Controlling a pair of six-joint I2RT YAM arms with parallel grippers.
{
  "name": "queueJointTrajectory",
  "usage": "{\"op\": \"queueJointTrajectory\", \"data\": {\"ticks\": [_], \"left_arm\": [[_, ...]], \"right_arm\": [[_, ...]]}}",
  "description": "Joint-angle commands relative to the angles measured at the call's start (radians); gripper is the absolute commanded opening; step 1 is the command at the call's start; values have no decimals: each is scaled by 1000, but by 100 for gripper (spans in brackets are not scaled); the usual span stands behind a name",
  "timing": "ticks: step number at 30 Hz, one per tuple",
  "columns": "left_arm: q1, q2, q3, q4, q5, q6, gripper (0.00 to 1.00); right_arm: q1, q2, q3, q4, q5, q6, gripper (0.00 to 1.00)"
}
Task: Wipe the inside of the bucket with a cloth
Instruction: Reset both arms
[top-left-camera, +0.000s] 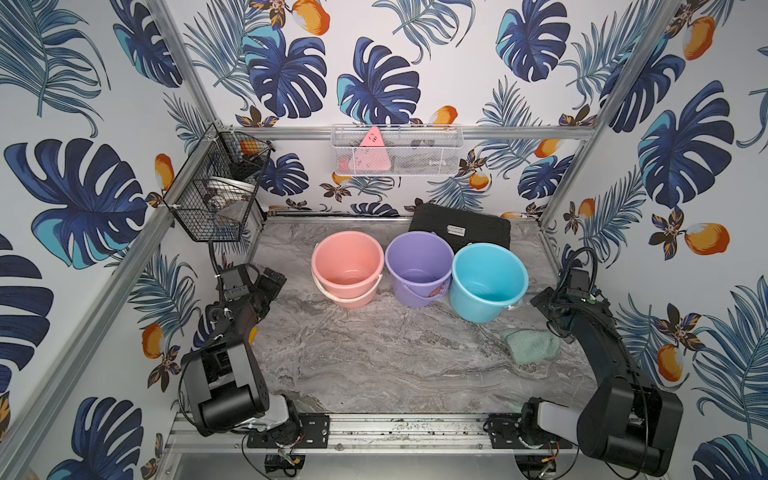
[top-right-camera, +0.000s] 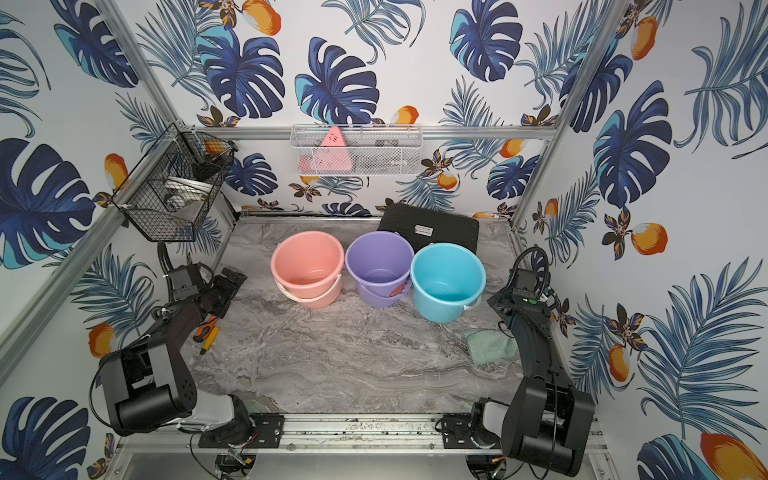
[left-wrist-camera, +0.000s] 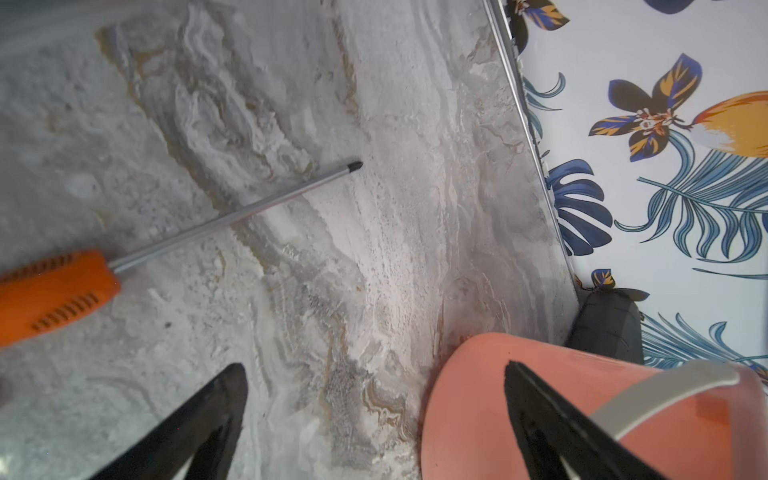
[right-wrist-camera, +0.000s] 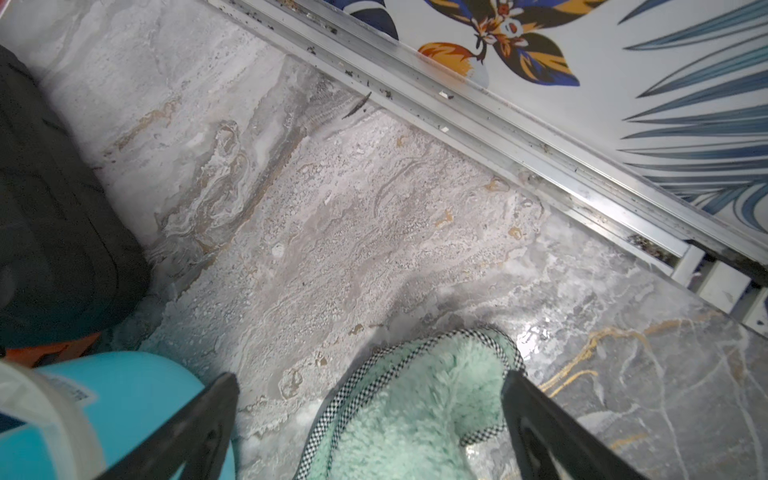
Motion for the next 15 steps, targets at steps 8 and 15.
{"op": "queueJointTrajectory", "data": {"ticks": [8, 15], "left_arm": [[-90, -95, -175, 345, -210, 192, 99], [-218, -167, -314, 599, -375, 406, 99]], "right_arm": [[0, -83, -200, 415, -91, -301, 100], [0, -86, -298, 571, -100, -275, 100]]}}
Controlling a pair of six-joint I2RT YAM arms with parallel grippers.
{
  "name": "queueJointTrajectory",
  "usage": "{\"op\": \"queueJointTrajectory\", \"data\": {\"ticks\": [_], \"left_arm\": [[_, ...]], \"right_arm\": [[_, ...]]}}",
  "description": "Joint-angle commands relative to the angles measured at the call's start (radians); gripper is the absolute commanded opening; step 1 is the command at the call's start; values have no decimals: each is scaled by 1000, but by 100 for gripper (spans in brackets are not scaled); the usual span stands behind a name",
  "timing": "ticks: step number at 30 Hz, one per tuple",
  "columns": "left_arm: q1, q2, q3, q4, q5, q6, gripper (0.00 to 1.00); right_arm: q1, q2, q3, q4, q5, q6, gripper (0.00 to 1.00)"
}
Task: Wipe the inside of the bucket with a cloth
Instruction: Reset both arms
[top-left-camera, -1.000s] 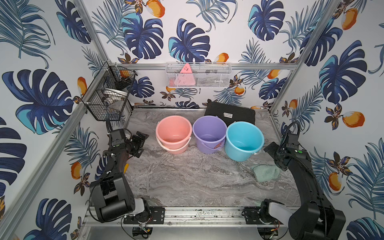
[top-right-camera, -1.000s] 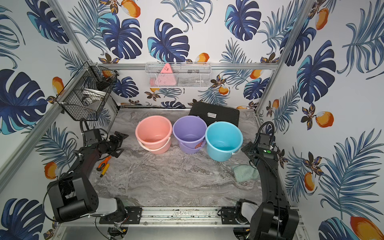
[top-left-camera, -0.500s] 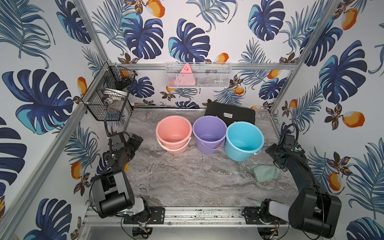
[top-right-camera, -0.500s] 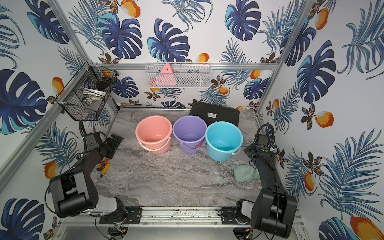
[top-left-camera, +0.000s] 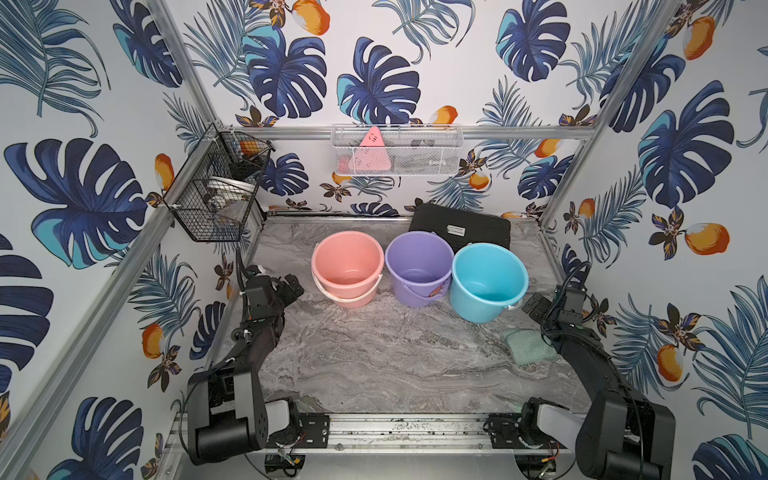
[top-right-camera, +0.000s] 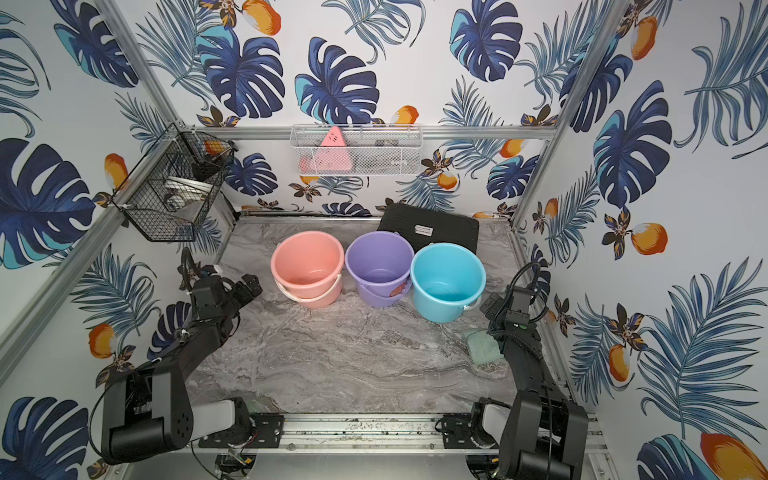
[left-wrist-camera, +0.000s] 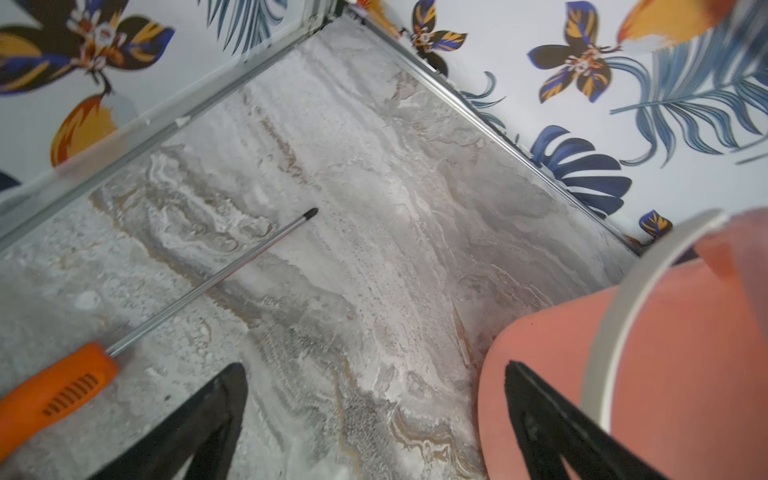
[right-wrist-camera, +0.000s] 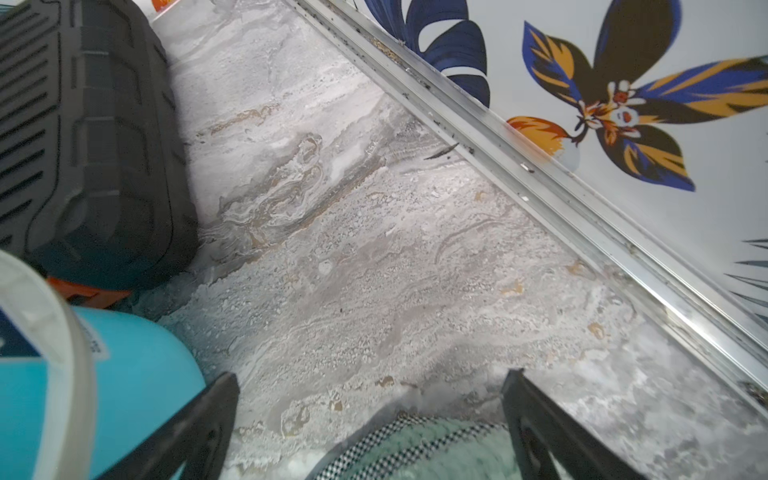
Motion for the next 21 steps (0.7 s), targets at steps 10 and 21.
{"op": "queueJointTrajectory", "data": {"ticks": [10, 21], "left_arm": [[-146, 91, -139, 531, -45, 282, 99], [-254, 238, -164, 729, -55, 411, 99]], "right_arm": [[1, 11, -182, 423, -129, -57, 100], [1, 36, -294, 729, -203, -95, 100]]}}
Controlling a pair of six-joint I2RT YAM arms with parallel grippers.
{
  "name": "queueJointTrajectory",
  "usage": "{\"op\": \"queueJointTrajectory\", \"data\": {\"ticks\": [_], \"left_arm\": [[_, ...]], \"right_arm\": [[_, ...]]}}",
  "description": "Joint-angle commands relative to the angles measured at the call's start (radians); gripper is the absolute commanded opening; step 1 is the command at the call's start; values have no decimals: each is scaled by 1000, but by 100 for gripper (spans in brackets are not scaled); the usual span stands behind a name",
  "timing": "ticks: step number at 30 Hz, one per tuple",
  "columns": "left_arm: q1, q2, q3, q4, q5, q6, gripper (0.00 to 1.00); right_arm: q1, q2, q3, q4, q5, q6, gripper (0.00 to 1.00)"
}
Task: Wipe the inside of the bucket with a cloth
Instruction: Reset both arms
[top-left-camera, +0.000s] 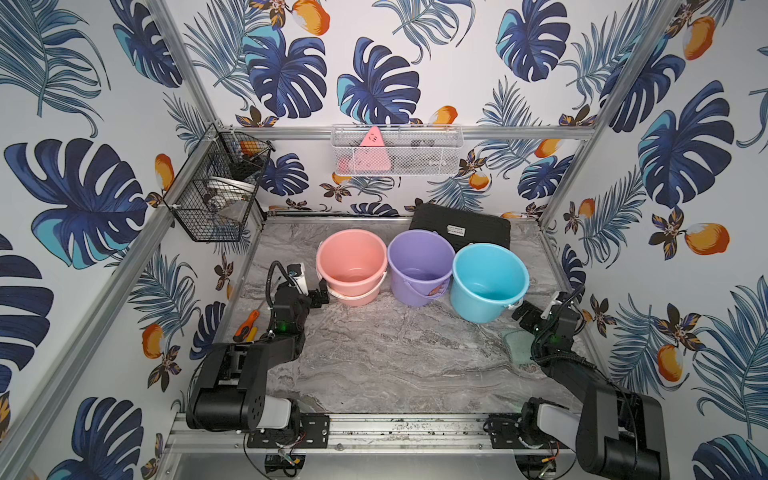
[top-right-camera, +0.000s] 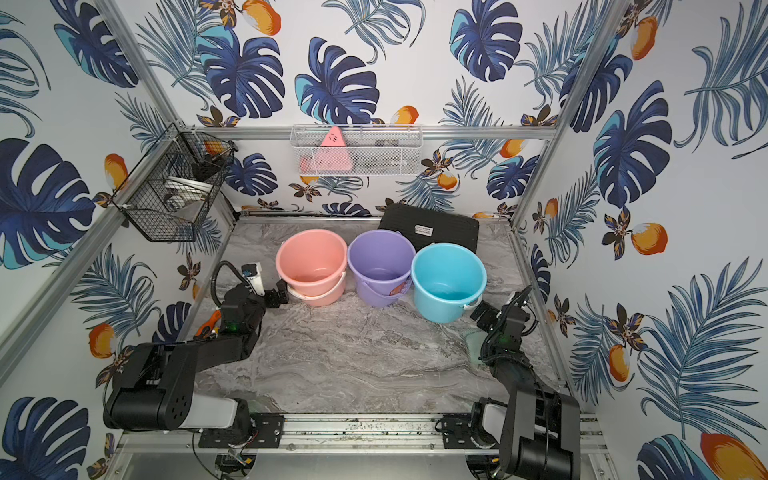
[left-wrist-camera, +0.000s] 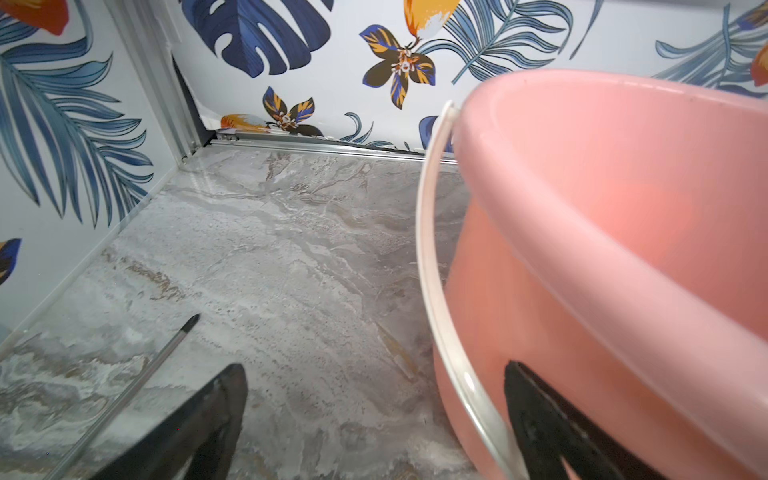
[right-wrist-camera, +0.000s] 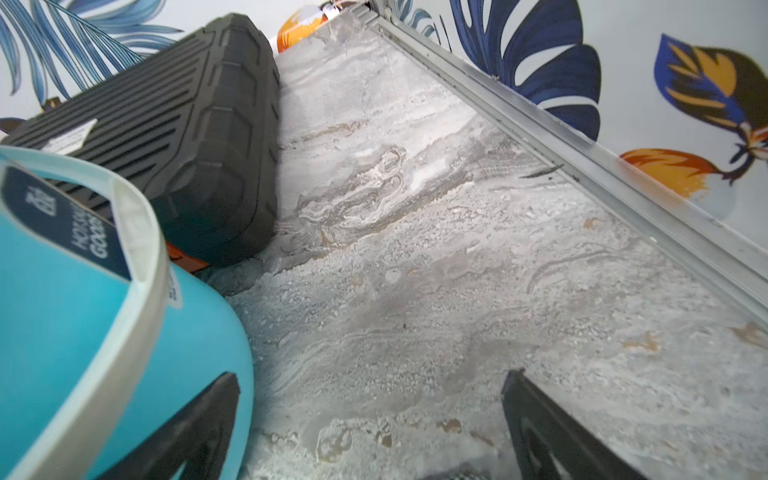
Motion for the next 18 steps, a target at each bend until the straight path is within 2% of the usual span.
{"op": "queueJointTrajectory", "data": {"ticks": [1, 2, 5, 9, 11, 14, 17, 18], "left_arm": [[-32, 46, -6, 132, -27, 60, 99], [-40, 27, 3, 80, -36, 64, 99], [-51, 40, -3, 115, -56, 72, 99], [-90, 43, 18, 80, -105, 98, 99], [-111, 45, 1, 117, -150, 107, 99], [-119, 45, -1, 120, -157, 109, 99], [-122, 46, -1, 122, -160, 110, 99], [-122, 45, -1, 120, -160, 110, 99]], "right_arm": [[3, 22, -6, 172, -40, -24, 100], [2, 35, -9, 200, -45, -24, 100], [3, 97, -22, 323, -56, -15, 100], [3, 230, -6, 489, -76, -11, 100], [2, 295, 8, 540, -89, -8, 100], [2, 410, 7, 698, -130, 4, 100], [5, 348, 33, 549, -137, -20, 100], [8, 358, 30, 572, -140, -21, 100]]}}
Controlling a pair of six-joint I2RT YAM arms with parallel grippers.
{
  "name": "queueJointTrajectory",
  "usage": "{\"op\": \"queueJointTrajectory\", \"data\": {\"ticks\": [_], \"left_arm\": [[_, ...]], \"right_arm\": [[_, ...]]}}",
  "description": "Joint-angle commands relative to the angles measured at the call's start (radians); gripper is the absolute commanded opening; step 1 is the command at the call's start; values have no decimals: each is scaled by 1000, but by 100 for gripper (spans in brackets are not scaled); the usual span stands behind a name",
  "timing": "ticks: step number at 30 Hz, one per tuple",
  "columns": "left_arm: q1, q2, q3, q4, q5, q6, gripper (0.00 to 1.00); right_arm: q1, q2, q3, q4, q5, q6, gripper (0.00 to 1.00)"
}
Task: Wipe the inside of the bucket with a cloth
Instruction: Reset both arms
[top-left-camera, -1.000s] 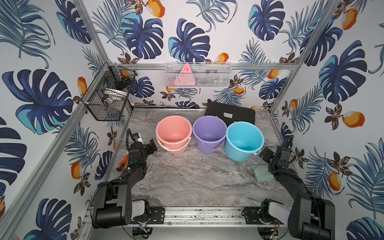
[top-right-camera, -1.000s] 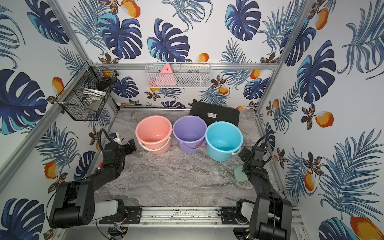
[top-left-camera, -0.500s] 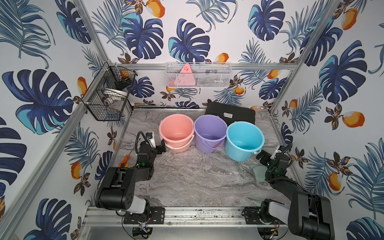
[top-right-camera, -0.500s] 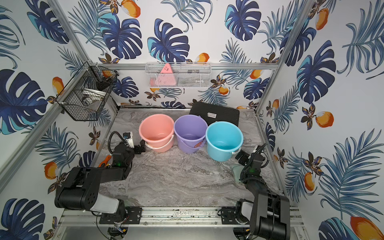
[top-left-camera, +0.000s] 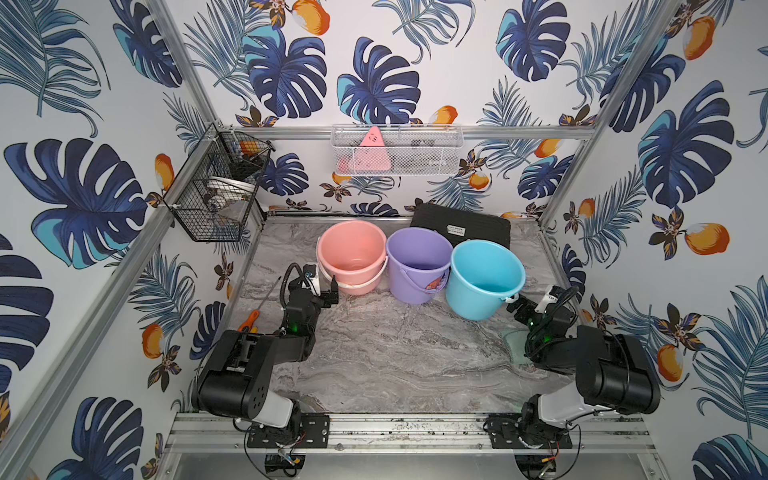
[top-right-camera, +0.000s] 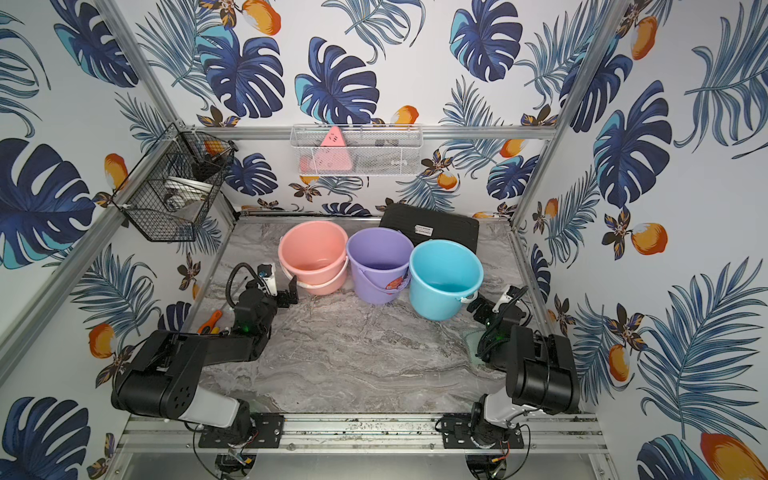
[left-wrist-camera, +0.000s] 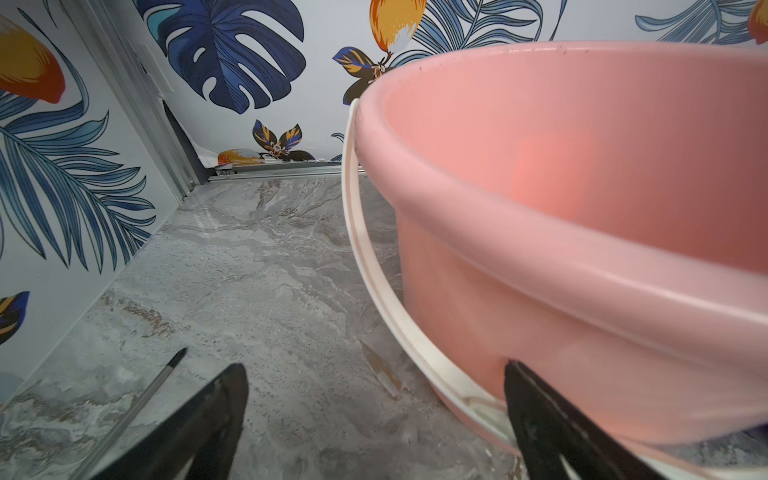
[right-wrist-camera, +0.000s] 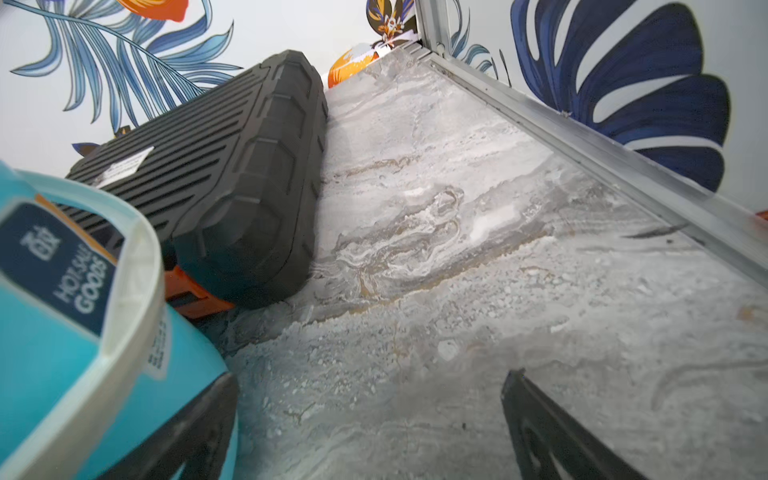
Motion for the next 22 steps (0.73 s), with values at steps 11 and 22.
{"op": "queueJointTrajectory", "data": {"ticks": [11, 22], "left_arm": [[-13, 6, -5, 47, -29, 33, 99], [-8, 5, 5, 29, -22, 25, 99]], "right_arm": [[84, 119, -58, 328, 31, -74, 100], [112, 131, 85, 91, -37, -137, 100]]}}
